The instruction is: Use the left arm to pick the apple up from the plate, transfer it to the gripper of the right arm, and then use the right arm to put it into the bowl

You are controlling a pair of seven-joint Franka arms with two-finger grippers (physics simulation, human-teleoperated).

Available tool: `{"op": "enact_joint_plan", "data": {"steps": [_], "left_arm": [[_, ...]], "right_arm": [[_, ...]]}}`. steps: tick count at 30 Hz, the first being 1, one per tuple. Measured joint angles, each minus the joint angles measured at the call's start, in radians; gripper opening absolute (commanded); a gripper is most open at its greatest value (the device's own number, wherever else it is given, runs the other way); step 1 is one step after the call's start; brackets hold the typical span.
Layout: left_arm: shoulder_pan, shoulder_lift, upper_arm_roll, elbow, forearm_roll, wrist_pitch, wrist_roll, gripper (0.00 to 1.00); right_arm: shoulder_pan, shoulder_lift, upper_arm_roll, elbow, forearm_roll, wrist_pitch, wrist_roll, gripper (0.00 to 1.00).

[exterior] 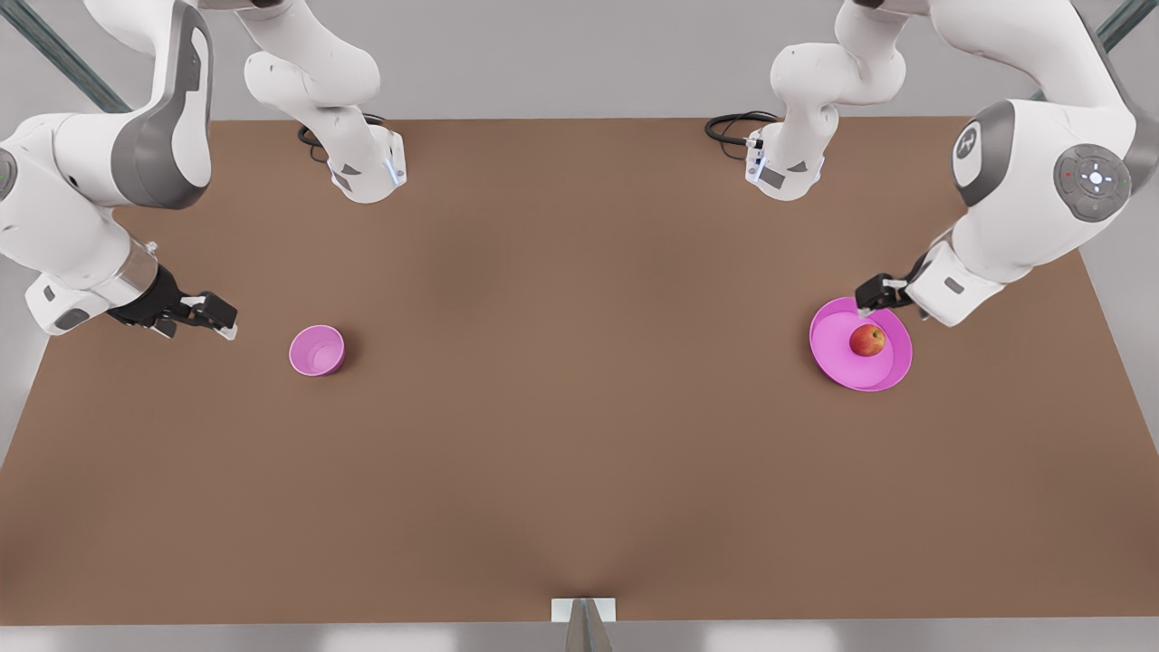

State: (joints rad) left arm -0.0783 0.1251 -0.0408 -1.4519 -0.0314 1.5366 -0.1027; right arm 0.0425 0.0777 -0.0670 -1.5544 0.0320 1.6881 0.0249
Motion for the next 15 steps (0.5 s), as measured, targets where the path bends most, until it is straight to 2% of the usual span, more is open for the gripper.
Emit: {"op": "enact_joint_plan", "data": {"steps": [2,4,9,12,15], "left_arm": [[-0.005,0.007,0.002,-0.007,0.000,0.018,0.008,1.00],[-0.019,0.012,0.020,-0.087,-0.001,0.065,0.015,1.00],[-0.007,0.032,0.171,-0.390,-0.009,0.313,0.067,1.00],[0.004,0.056,0.270,-0.501,-0.076,0.460,0.134,1.00],[0.026,0.085,0.303,-0.587,-0.118,0.598,0.210,1.00]], "right_arm": [[0.000,0.000,0.000,0.000,0.000,0.002,0.001,1.00],[-0.002,0.000,0.000,0.000,0.000,0.004,0.003,1.00],[-0.004,0.000,0.000,0.000,0.000,0.006,0.005,1.00],[-0.003,0.000,0.000,0.000,0.001,0.006,0.006,1.00],[-0.003,0.000,0.000,0.000,0.001,0.007,0.007,1.00]]}}
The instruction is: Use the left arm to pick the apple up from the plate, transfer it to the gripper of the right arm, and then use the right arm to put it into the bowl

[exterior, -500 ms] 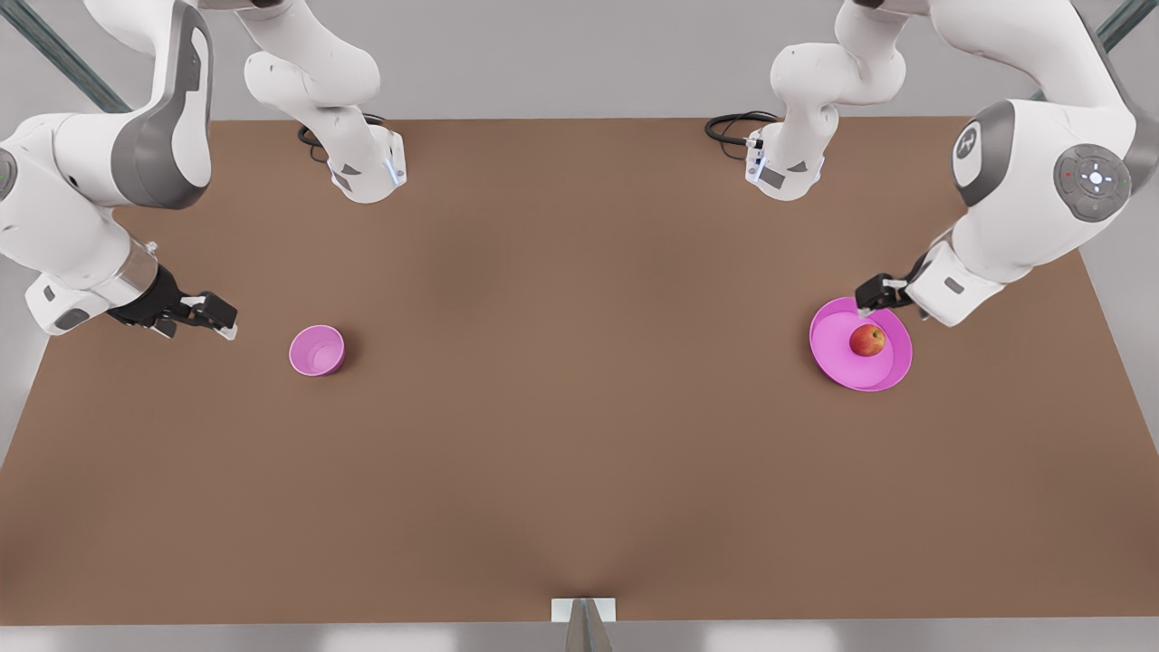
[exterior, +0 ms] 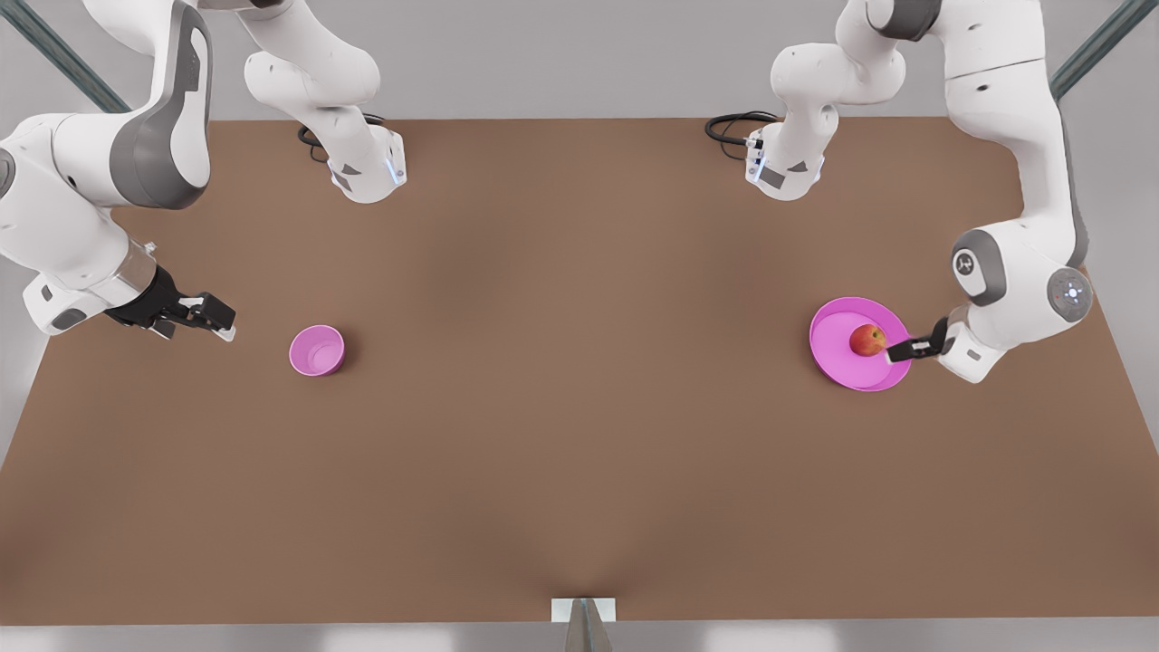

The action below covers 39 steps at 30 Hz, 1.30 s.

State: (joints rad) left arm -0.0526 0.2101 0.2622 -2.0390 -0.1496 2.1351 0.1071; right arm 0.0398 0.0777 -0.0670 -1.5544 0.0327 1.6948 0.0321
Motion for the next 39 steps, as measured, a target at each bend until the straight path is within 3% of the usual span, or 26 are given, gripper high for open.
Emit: {"op": "enact_joint_plan", "data": {"steps": [9,20,37,39], "left_arm": [[0.014,0.044,0.028,-0.165,-0.031,0.233,0.182,1.00],[-0.001,0.054,0.028,-0.280,-0.034,0.312,0.317,1.00],[-0.006,0.154,0.021,-0.303,-0.036,0.388,0.414,1.00],[-0.007,0.155,0.021,-0.303,-0.036,0.393,0.420,0.94]], "right_arm": [[-0.001,0.000,-0.002,-0.002,0.000,0.000,0.002,1.00],[0.007,0.000,0.000,-0.003,0.000,0.000,0.006,1.00],[0.003,0.000,0.000,-0.003,0.000,-0.001,0.006,1.00],[0.003,0.000,0.000,-0.003,0.000,-0.001,0.006,1.00]]}}
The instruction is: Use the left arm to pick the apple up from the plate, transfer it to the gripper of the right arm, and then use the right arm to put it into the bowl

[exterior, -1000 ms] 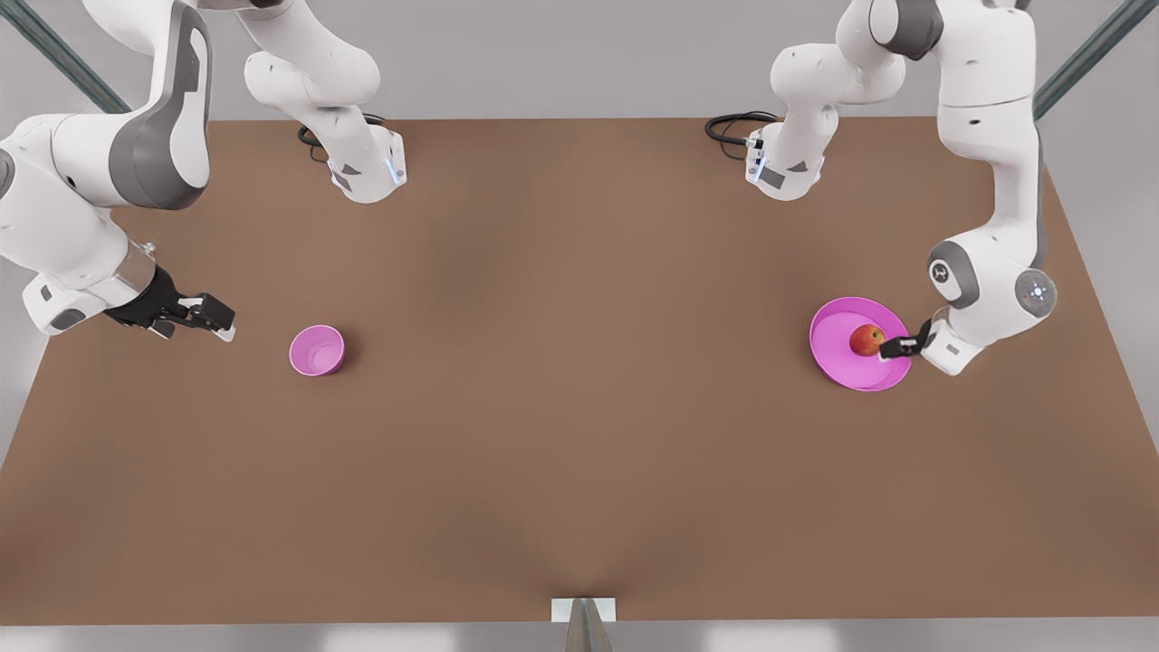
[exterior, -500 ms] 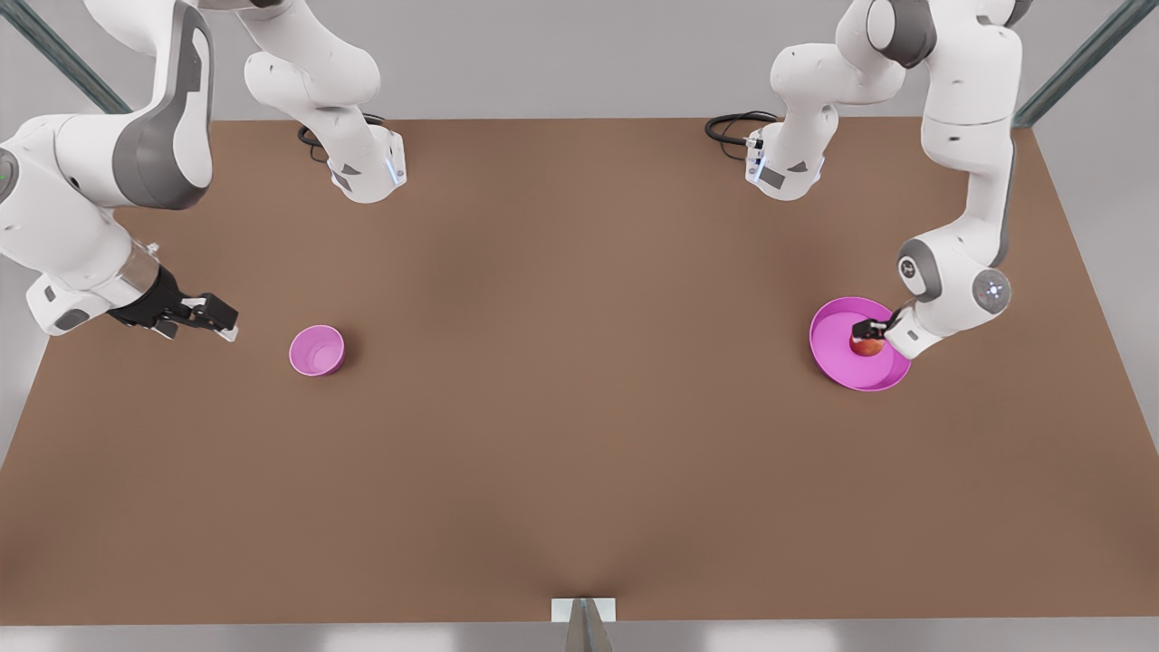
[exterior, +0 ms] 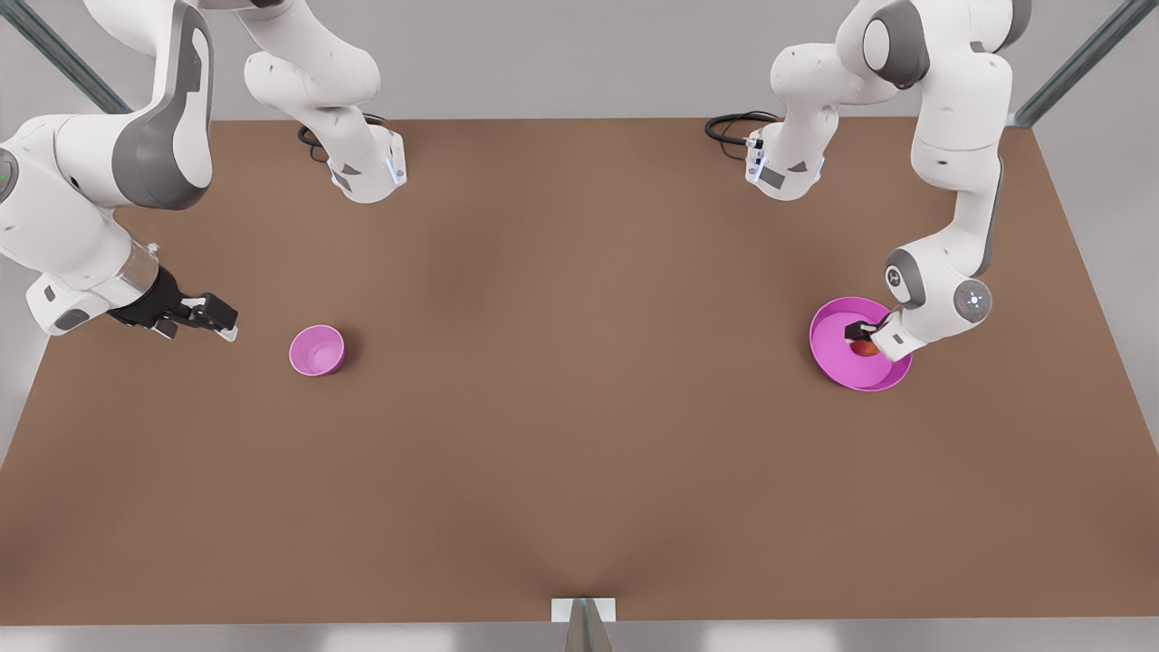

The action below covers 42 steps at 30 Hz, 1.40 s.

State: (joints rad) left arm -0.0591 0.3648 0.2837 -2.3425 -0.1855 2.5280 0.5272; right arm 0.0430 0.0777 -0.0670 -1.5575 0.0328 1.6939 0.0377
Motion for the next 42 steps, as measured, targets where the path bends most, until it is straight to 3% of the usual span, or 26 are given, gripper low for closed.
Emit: {"op": "enact_joint_plan", "data": {"steps": [8,19,24,26,33,37,42], "left_arm": [[-0.002,-0.001,0.000,0.000,0.000,0.009,0.019,0.82],[-0.005,0.008,-0.001,0.002,0.002,0.012,0.034,0.79],[-0.011,-0.072,-0.025,0.058,-0.024,0.002,0.039,0.75],[-0.017,-0.103,-0.083,0.117,-0.068,-0.015,0.040,0.76],[-0.023,-0.071,-0.489,0.312,-0.480,-0.128,0.100,0.75],[-0.023,0.138,-0.656,0.611,-0.629,-0.160,0.160,0.76],[-0.093,0.431,-0.759,1.020,-0.699,-0.172,0.226,0.75]], "right_arm": [[0.000,0.003,0.000,0.000,0.000,0.000,0.000,1.00],[-0.001,0.003,0.000,0.000,0.000,0.000,0.000,1.00],[-0.002,0.004,0.000,0.000,0.000,0.000,0.000,1.00],[-0.001,0.004,0.000,0.000,0.000,0.000,0.000,1.00],[0.001,0.005,0.000,0.000,0.000,0.000,0.000,1.00],[0.000,0.005,0.000,0.000,0.000,0.000,0.000,1.00],[-0.001,0.008,0.000,0.000,0.000,0.000,0.000,1.00]]}}
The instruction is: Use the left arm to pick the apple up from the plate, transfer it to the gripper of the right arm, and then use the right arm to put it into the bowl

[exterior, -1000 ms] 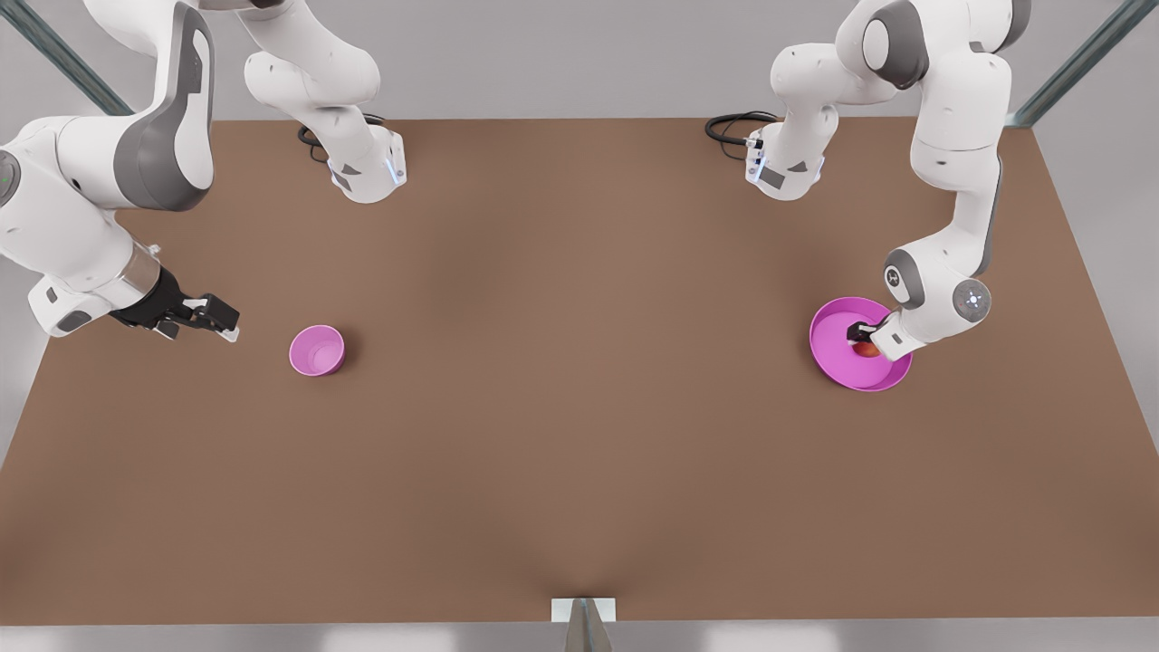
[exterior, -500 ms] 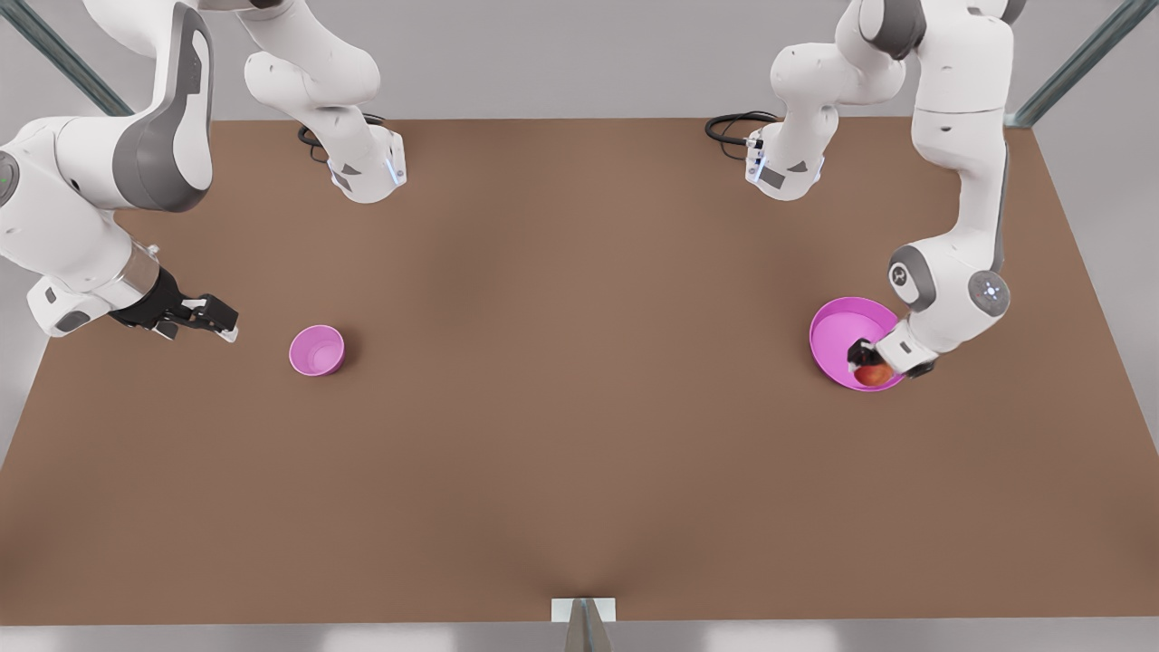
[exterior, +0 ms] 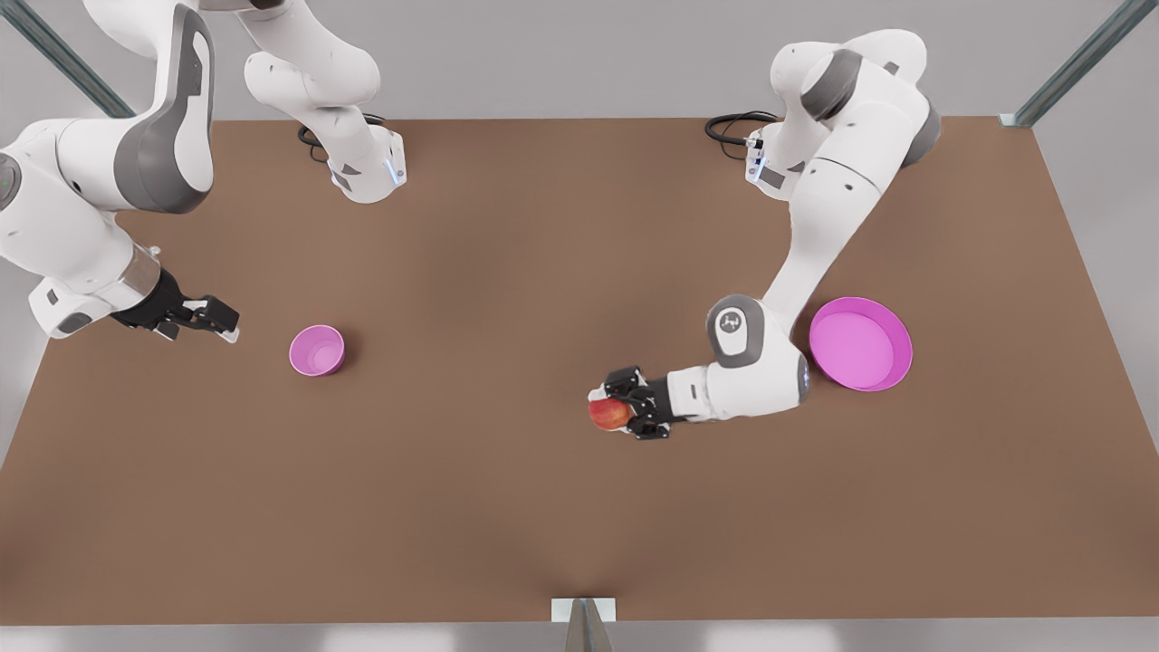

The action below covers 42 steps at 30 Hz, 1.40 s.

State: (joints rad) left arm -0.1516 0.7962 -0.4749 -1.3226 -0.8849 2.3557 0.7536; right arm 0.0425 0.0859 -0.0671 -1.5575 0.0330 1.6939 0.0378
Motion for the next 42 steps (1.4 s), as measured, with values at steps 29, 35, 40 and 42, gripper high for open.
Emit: {"op": "enact_joint_plan", "data": {"steps": [29,35,40,42], "left_arm": [[-0.160,0.329,-0.262,0.357,-0.037,0.360,0.611,0.74],[-0.160,0.341,-0.276,0.358,-0.038,0.374,0.682,0.74],[-0.160,0.345,-0.276,0.357,-0.039,0.379,0.725,0.75],[-0.162,0.345,-0.276,0.357,-0.039,0.381,0.739,0.75]], "right_arm": [[0.029,0.615,0.070,-0.016,1.402,-0.014,-0.235,1.00],[0.045,0.725,0.149,0.095,1.521,-0.064,-0.377,1.00],[0.061,0.754,0.149,0.158,1.539,-0.077,-0.470,1.00],[0.062,0.774,0.148,0.183,1.541,-0.080,-0.501,1.00]]}}
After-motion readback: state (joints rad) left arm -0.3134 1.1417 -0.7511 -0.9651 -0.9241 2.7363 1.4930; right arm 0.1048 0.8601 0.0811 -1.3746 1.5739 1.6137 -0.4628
